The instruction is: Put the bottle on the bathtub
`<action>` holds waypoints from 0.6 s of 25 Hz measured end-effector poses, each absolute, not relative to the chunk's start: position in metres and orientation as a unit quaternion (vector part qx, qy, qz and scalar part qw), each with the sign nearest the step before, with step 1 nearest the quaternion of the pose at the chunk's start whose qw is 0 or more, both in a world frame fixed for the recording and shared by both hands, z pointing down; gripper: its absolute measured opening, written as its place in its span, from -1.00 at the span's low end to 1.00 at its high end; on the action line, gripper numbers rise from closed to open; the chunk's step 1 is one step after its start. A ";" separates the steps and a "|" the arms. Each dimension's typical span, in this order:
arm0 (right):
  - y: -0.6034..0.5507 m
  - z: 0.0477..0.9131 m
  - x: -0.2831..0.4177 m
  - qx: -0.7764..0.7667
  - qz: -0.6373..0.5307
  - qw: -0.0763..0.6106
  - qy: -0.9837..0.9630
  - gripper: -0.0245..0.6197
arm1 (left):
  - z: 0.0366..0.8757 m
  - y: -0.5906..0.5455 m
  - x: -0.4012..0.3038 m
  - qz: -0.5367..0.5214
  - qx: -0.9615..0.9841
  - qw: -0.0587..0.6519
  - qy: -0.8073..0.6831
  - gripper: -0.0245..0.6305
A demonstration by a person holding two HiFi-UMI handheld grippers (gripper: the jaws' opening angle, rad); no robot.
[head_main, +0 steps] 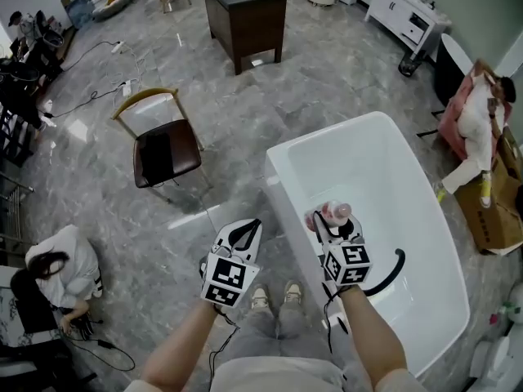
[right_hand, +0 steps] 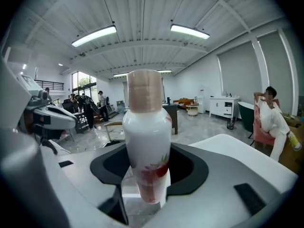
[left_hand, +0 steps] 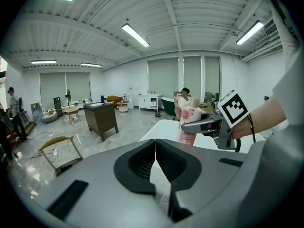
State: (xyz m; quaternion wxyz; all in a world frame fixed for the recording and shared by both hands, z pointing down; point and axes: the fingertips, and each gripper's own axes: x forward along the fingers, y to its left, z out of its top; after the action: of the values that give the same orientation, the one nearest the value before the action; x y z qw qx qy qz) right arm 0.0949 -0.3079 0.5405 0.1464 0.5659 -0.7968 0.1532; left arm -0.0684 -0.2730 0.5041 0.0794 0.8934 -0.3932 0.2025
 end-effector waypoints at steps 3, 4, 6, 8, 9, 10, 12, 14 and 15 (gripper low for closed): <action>-0.331 0.573 0.096 0.558 0.144 0.170 -0.800 -0.15 | 0.528 -0.298 -0.061 0.206 0.891 0.088 -0.395 -0.86; -0.338 0.583 0.096 0.555 0.142 0.179 -0.800 -0.15 | 0.536 -0.306 -0.058 0.208 0.890 0.091 -0.395 -0.86; -0.348 0.601 0.099 0.553 0.149 0.186 -0.798 -0.15 | 0.555 -0.319 -0.051 0.213 0.889 0.099 -0.394 -0.86; -0.360 0.619 0.104 0.555 0.160 0.184 -0.796 -0.15 | 0.578 -0.331 -0.047 0.224 0.884 0.110 -0.396 -0.86; -0.364 0.628 0.106 0.555 0.163 0.184 -0.795 -0.15 | 0.592 -0.335 -0.045 0.230 0.880 0.117 -0.398 -0.86; -0.369 0.638 0.108 0.554 0.166 0.185 -0.794 -0.15 | 0.605 -0.338 -0.044 0.235 0.877 0.125 -0.400 -0.86; -0.376 0.659 0.110 0.552 0.173 0.191 -0.793 -0.15 | 0.621 -0.345 -0.043 0.240 0.874 0.131 -0.401 -0.86; -0.383 0.679 0.112 0.552 0.180 0.196 -0.791 -0.15 | 0.635 -0.353 -0.042 0.248 0.871 0.133 -0.403 -0.86; -0.387 0.689 0.114 0.554 0.183 0.197 -0.788 -0.15 | 0.644 -0.355 -0.042 0.252 0.867 0.139 -0.406 -0.86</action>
State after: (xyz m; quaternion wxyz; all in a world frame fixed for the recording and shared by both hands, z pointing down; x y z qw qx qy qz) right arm 0.1140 -0.3866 0.6887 0.1969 0.5539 -0.7879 0.1835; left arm -0.0422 -0.3546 0.6443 0.1388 0.8675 -0.4060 0.2517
